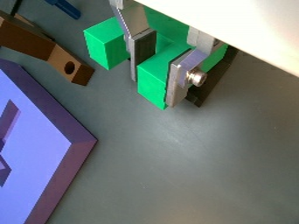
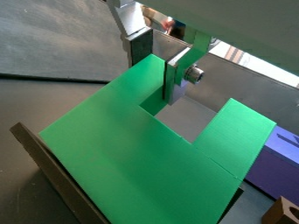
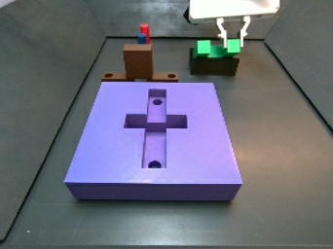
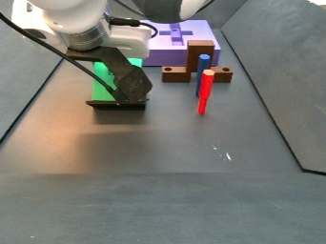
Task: Pick up the green object. Move up. Place the green object on the fixture. Regrasp the green object. Move to above the board. Insert the green object.
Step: Place the green object on the fixture, then regrasp the green object.
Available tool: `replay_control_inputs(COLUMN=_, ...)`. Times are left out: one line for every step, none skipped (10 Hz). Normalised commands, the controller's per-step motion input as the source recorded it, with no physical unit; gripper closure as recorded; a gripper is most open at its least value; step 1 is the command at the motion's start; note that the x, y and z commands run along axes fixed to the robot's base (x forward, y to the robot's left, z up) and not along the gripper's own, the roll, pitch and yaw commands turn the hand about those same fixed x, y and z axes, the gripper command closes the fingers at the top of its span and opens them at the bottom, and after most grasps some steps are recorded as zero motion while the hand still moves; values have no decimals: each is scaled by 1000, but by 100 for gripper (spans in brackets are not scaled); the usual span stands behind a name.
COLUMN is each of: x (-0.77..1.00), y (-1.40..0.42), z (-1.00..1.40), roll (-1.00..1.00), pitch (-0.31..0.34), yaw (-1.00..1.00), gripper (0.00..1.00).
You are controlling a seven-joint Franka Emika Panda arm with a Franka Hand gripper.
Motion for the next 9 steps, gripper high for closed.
replay_control_inputs(x=0, y=0, z=0, roll=0, pitch=0, yaw=0, gripper=0)
replay_control_inputs(x=0, y=-46, z=0, roll=0, pitch=-17, yaw=0, gripper=0)
replay_control_inputs(x=203, y=-11, z=403, roll=-34, pitch=0, yaw=86, gripper=0)
replay_control_inputs(x=194, y=-31, z=677, roll=0, pitch=0, yaw=17, gripper=0)
replay_control_inputs(x=349, y=0, z=683, roll=66, pitch=0, yaw=26, gripper=0)
replay_control_inputs(x=134, y=0, z=440, roll=466, pitch=-97, yaw=9, gripper=0)
replay_control_inputs(x=6, y=-11, z=323, roll=780, pitch=-100, yaw=11, gripper=0)
replay_control_inputs(x=0, y=-83, z=169, roll=1000, pitch=-209, yaw=0, gripper=0)
replay_control_inputs(x=0, y=-97, z=114, roll=1000, pitch=-223, yaw=0, gripper=0)
